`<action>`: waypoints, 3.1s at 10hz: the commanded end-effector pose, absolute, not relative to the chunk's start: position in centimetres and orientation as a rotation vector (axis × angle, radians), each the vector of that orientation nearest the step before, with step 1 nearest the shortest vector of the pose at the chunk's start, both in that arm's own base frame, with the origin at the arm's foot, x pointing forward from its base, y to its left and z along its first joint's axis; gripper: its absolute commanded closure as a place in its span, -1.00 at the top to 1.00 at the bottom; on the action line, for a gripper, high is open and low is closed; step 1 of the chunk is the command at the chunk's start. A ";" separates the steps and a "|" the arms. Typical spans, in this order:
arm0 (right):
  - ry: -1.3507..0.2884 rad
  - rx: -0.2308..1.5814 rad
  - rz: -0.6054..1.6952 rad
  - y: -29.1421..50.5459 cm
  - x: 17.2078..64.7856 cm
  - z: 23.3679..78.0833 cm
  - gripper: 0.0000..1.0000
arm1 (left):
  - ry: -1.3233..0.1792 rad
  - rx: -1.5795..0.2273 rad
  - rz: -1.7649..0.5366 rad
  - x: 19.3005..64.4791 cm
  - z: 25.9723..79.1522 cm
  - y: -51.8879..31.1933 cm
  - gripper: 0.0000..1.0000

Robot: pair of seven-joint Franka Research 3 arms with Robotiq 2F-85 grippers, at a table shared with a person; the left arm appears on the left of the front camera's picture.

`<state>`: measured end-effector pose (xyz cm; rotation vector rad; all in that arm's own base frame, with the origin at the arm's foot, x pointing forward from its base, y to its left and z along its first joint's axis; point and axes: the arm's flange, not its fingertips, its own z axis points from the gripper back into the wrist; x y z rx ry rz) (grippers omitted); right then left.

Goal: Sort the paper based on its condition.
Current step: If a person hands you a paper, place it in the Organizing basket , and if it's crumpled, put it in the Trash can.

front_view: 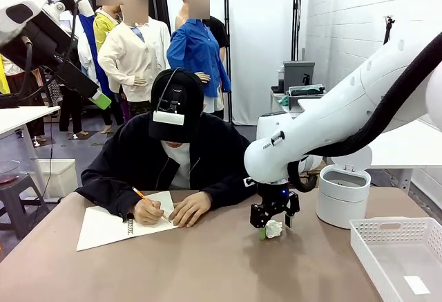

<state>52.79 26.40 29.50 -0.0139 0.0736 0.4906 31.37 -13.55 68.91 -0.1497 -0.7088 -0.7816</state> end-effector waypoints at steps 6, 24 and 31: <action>0.014 0.006 0.459 27.4 53.4 29.8 1.00 | -0.706 -0.149 -0.781 31.3 68.9 -13.5 1.00; 0.079 -0.072 0.364 26.5 51.1 40.3 -0.19 | -0.706 -0.149 -0.781 31.3 68.9 -13.5 1.00; 0.002 0.048 0.460 22.9 46.4 42.0 -0.10 | -0.706 -0.149 -0.781 31.3 68.9 -13.5 1.00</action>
